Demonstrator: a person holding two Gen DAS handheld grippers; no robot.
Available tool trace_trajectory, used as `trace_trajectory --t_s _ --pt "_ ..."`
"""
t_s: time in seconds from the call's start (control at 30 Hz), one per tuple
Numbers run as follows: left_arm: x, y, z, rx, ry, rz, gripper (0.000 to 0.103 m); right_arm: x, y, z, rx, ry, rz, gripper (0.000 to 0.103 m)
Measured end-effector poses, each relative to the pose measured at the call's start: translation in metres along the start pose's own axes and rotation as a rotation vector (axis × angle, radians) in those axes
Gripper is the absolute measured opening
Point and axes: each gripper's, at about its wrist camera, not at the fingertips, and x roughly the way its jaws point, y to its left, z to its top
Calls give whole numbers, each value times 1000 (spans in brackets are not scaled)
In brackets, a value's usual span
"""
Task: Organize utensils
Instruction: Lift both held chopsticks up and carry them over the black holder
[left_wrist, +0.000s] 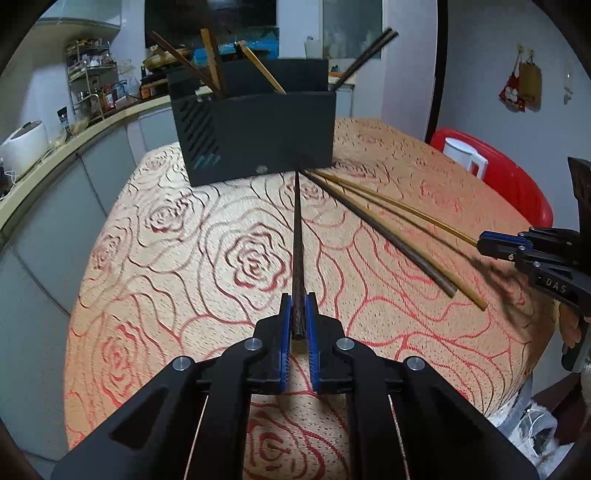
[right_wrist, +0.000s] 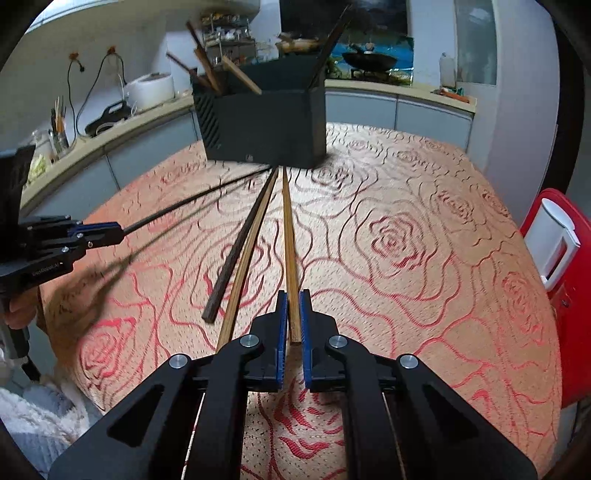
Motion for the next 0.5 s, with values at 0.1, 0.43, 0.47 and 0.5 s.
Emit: trace_trajectory --t_s 0.1,0.43,0.47,0.5 --pt "-15 7 10 0 -51 19 8 -11 -7 8 31 -33 9 7" --pt "-58 31 54 12 -179 57 7 -52 -19 48 77 -170 32 2" --pt "-61 33 59 10 -189 57 7 -56 -21 53 76 -184 36 2" --pt "-65 36 64 7 -201 57 7 -58 -21 58 74 -195 36 2"
